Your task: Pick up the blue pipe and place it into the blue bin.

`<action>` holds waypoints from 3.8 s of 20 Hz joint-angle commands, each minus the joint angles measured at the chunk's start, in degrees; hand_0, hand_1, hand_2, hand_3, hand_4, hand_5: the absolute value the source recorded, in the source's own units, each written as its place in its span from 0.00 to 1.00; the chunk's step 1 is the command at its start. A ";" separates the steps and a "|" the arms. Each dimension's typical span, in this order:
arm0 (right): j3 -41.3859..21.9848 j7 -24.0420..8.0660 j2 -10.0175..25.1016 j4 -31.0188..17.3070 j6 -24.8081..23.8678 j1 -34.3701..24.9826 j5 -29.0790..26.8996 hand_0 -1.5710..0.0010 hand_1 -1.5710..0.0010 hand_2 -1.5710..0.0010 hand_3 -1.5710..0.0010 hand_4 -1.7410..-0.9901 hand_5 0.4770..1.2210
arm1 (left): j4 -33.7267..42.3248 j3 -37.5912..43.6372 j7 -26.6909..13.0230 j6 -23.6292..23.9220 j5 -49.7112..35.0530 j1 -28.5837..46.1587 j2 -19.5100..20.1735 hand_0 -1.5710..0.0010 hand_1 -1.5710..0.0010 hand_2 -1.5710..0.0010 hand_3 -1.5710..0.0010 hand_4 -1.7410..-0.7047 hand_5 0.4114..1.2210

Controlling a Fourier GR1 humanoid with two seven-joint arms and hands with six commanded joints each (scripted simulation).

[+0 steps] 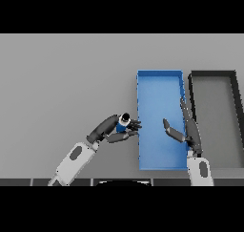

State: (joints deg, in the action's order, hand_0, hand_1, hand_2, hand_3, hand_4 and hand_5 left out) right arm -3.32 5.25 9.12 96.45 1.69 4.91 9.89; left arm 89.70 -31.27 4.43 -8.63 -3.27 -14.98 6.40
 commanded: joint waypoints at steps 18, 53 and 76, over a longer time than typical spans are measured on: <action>-2.22 -12.50 9.10 12.96 22.38 -10.42 -31.03 1.00 0.99 0.93 1.00 0.65 0.11 | 1.02 1.63 -1.53 -2.87 1.91 0.54 -2.38 0.00 0.00 0.00 0.00 0.26 1.00; -18.57 -22.52 -0.35 3.56 29.66 -38.25 -28.73 0.06 0.06 0.06 0.11 0.06 0.80 | -0.31 6.64 -2.46 -9.62 2.66 1.15 -6.29 0.00 0.00 0.00 0.09 0.02 1.00; -14.59 -26.21 -8.94 5.52 30.58 -34.47 -23.29 0.00 0.00 0.00 0.00 0.00 1.00 | 1.10 6.92 -7.18 -11.05 7.85 2.41 -2.71 0.97 0.97 0.97 0.97 0.77 0.13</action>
State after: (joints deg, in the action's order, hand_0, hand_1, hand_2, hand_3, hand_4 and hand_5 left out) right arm -17.93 -21.15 0.17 101.95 32.38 -29.54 -13.38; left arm 90.80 -24.33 -2.67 -19.66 4.57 -12.56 3.71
